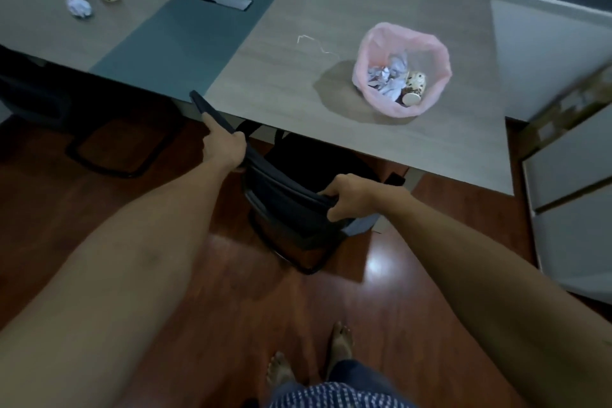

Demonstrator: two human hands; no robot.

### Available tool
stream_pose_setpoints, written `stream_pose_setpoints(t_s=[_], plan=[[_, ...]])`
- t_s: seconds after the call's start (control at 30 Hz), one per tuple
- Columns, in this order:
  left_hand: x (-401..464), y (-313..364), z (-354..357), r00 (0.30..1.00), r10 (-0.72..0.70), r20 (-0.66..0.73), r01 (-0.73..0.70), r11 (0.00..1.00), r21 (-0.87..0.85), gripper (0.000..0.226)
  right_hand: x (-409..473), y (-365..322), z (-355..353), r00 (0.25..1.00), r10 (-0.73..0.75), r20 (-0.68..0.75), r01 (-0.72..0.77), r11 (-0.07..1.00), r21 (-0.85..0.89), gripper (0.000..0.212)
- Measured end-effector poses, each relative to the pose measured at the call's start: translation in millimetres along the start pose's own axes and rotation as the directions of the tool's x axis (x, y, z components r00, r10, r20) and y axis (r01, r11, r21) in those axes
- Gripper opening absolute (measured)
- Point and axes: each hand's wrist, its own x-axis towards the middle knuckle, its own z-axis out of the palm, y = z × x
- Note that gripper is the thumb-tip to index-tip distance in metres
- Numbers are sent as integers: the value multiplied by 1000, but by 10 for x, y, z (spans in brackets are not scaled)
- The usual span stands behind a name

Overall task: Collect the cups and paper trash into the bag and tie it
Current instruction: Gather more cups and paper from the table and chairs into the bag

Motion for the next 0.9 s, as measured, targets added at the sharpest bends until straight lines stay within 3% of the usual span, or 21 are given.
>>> stream_pose_setpoints(t_s=[0.2,0.37,0.5,0.63,0.83,0.9], plan=[[-304,349,482,1000,-19,24,21,994,-110,91,-329,719,-204,988,145,-61,-142,989,45,41],[-398,532,877,999,25,22,-24,999,-28,91,-434,1180,-349,939,271,-213,-282,959,-22,27],[-410,673,1096,1000,23,6,-23,1000,-20,93,-387,1500,-435,901,355,-250,-375,926,-36,31],[-487,822,1274,1000,25,-14,-26,999,-41,91,-331,1801,-502,862,416,-290,-443,896,-31,11],[-427,774,1233,995,95,8,-95,970,222,95,-280,1754,-448,829,472,-301,-486,874,34,7],[-415,819,1115,993,112,21,-113,939,326,93,-284,1756,-447,816,505,-280,-516,855,39,23]])
